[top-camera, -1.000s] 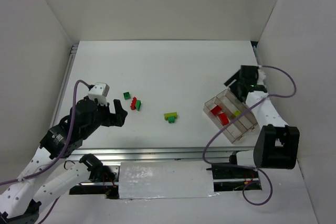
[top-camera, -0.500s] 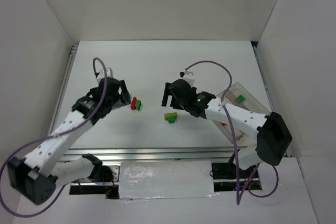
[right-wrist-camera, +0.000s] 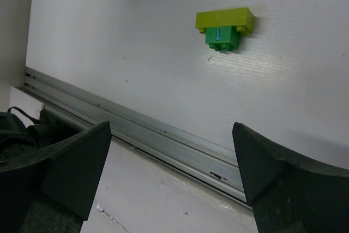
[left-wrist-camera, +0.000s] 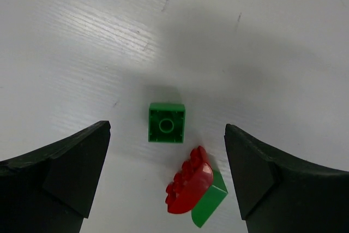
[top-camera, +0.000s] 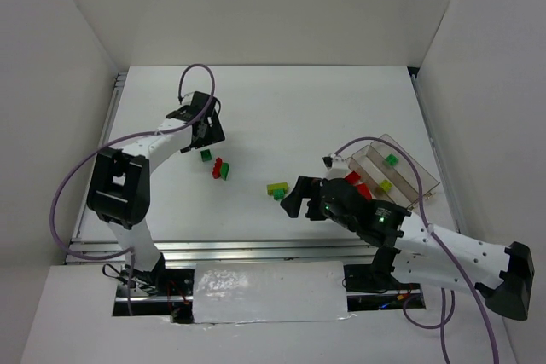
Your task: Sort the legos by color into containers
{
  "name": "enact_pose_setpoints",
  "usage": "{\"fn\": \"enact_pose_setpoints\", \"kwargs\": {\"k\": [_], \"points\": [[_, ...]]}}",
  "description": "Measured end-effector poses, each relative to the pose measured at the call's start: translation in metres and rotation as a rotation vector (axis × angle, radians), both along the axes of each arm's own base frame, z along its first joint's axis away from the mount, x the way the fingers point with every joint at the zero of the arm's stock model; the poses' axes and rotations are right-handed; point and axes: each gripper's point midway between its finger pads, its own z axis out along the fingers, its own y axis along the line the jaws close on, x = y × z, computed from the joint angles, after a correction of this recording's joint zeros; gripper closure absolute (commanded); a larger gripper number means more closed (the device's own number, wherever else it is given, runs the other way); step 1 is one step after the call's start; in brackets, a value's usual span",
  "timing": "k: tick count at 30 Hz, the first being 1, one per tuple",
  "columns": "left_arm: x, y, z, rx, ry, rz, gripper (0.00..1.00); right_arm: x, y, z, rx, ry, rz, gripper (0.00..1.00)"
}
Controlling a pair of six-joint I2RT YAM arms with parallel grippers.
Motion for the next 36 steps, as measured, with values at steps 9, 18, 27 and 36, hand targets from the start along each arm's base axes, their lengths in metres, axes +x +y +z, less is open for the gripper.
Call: {"fn": "enact_pose_setpoints", "kwargs": {"k": [9, 18, 27, 36], "points": [[0.01, 0.01, -0.034, -0.034, 0.057, 0.005, 0.26, -0.009, -0.007, 0.007, 0.033, -0.012, 0.01, 0.01], [-0.002, 0.003, -0.059, -0.072, 0.1, -0.02, 0.52, -0.009, -0.007, 0.001, 0.013, 0.001, 0.011, 0.0], [-0.001, -0.007, -0.051, -0.12, 0.065, -0.056, 1.0, -0.008, -0.009, 0.007, 0.032, -0.012, 0.001, 0.0], [-0.061, -0.097, 0.145, -0.568, -0.486, -0.415, 1.0, -0.007, -0.029, 0.077, 0.336, -0.168, -0.089, 0.01]]}}
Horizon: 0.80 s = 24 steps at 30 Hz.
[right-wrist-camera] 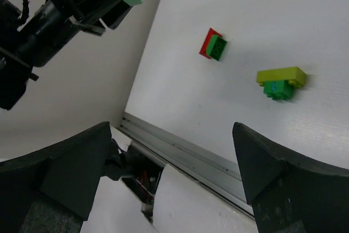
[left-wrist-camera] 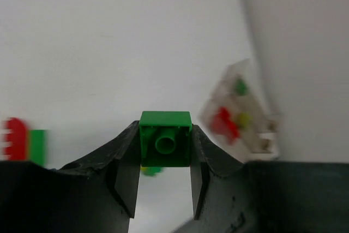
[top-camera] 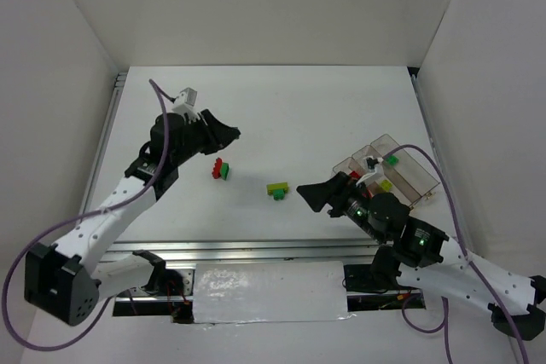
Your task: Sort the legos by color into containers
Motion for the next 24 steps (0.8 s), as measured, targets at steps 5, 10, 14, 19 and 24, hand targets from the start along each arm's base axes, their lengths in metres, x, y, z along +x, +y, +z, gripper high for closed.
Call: {"fn": "enact_pose_setpoints", "kwargs": {"k": [5, 10, 14, 19, 24], "points": [[-0.052, -0.044, 0.039, -0.297, 0.003, -0.069, 1.0, 0.004, 0.016, 0.009, 0.02, -0.094, 0.046, 0.04], [-0.086, -0.079, 0.02, -0.481, 0.215, -0.045, 1.0, 0.013, 0.047, -0.008, -0.129, -0.151, 0.071, 0.09], [-0.097, -0.099, 0.032, -0.56, 0.305, -0.014, 1.0, 0.019, 0.059, -0.01, -0.213, -0.218, 0.054, 0.15], [-0.097, -0.111, 0.062, -0.642, 0.316, 0.01, 1.0, 0.03, 0.063, 0.009, -0.213, -0.287, 0.0, 0.19], [-0.095, -0.118, 0.051, -0.641, 0.353, 0.031, 1.0, 0.034, 0.063, 0.022, -0.185, -0.326, -0.025, 0.22]]}}
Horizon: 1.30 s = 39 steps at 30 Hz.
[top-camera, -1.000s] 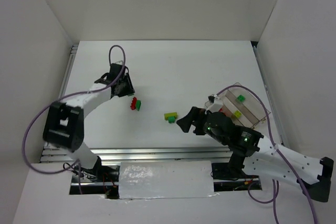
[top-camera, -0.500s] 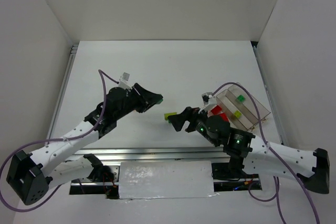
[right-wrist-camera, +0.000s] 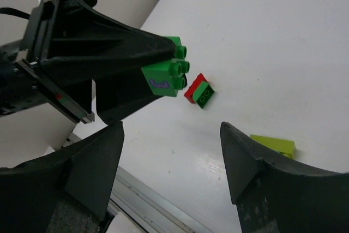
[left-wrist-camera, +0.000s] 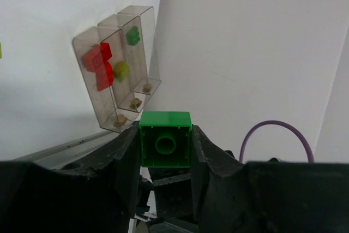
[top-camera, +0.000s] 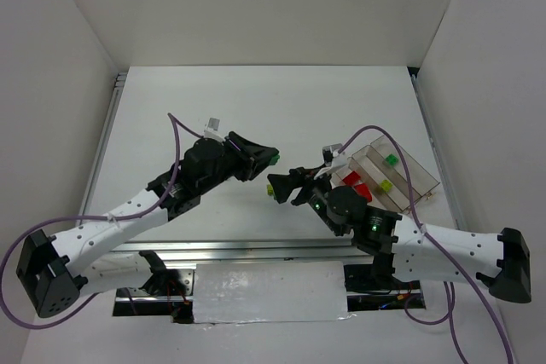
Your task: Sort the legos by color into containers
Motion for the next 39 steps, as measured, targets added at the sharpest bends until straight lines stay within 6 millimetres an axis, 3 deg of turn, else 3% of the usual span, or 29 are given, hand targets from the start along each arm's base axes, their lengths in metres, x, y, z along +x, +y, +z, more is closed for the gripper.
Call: {"fn": "enact_pose_setpoints", "kwargs": {"k": [6, 11, 18, 24, 26, 27, 30, 31, 32, 36, 39], "points": [[-0.002, -0.01, -0.011, 0.01, 0.026, -0.014, 1.0, 0.006, -0.002, 0.008, 0.022, -0.025, -0.039, 0.25], [-0.003, -0.022, -0.014, -0.004, 0.031, -0.04, 1.0, 0.016, 0.002, 0.0, -0.02, -0.018, -0.086, 0.27], [-0.005, -0.032, -0.015, -0.018, 0.03, -0.066, 1.0, 0.024, -0.003, 0.0, -0.035, -0.039, -0.148, 0.4], [-0.004, -0.034, -0.007, -0.051, 0.018, -0.061, 1.0, 0.033, -0.011, 0.003, -0.027, -0.071, -0.191, 0.62], [-0.003, -0.034, -0.007, -0.051, 0.015, -0.057, 0.96, 0.034, -0.012, 0.002, -0.038, -0.086, -0.185, 1.0], [-0.002, -0.033, -0.009, -0.044, 0.019, -0.054, 0.94, 0.033, -0.012, -0.001, -0.065, -0.096, -0.176, 1.0], [-0.003, -0.033, -0.019, -0.03, 0.04, -0.055, 0.67, 0.032, -0.012, -0.01, -0.097, -0.107, -0.163, 1.0], [-0.003, -0.033, -0.02, -0.03, 0.038, -0.057, 0.34, 0.033, -0.012, -0.011, -0.092, -0.106, -0.16, 1.0], [-0.003, -0.033, -0.021, -0.027, 0.034, -0.058, 0.23, 0.033, -0.012, -0.011, -0.083, -0.107, -0.157, 1.0], [-0.009, -0.038, -0.017, -0.029, 0.004, -0.096, 0.0, 0.043, -0.023, -0.01, -0.019, -0.097, -0.162, 1.0], [-0.01, -0.039, -0.017, -0.011, -0.014, -0.105, 0.01, 0.049, -0.043, -0.02, 0.012, -0.079, -0.189, 1.0]]}}
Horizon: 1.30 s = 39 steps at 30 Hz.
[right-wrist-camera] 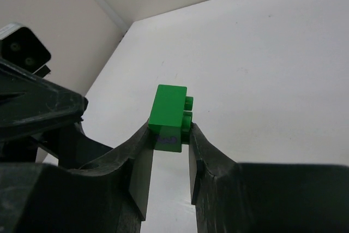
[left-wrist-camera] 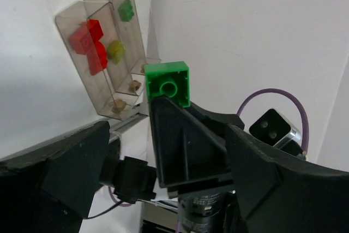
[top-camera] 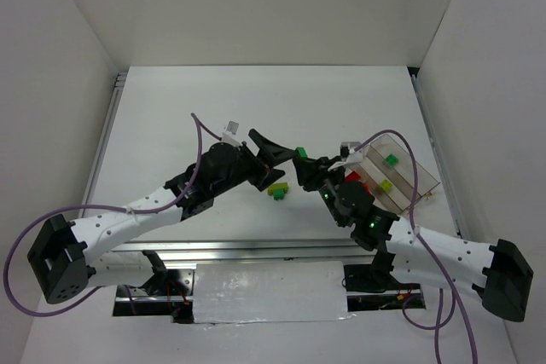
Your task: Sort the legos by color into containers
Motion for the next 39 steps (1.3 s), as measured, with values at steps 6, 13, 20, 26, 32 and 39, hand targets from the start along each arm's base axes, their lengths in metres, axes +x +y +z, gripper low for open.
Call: {"fn": "enact_pose_setpoints", "kwargs": {"k": [6, 13, 20, 26, 32, 39], "points": [[0.017, 0.015, 0.013, 0.12, -0.063, 0.063, 0.0, 0.024, -0.044, -0.01, 0.041, 0.077, -0.114, 1.0], [0.052, 0.079, 0.056, 0.433, -0.256, 0.247, 0.0, 0.084, -0.209, -0.046, 0.049, 0.416, -0.664, 1.0], [0.046, 0.137, 0.012, 0.779, -0.275, 0.254, 0.01, 0.088, -0.308, -0.101, 0.076, 0.687, -0.92, 0.99], [0.049, 0.176, -0.03, 0.947, -0.203, 0.236, 0.01, 0.105, -0.32, -0.14, 0.07, 0.852, -0.9, 0.84], [0.056, 0.194, -0.046, 1.003, -0.171, 0.224, 0.01, 0.115, -0.317, -0.143, 0.077, 0.878, -0.868, 0.34], [0.059, 0.177, -0.063, 0.991, -0.194, 0.109, 0.0, 0.12, -0.317, -0.131, 0.078, 0.853, -0.859, 0.1]]}}
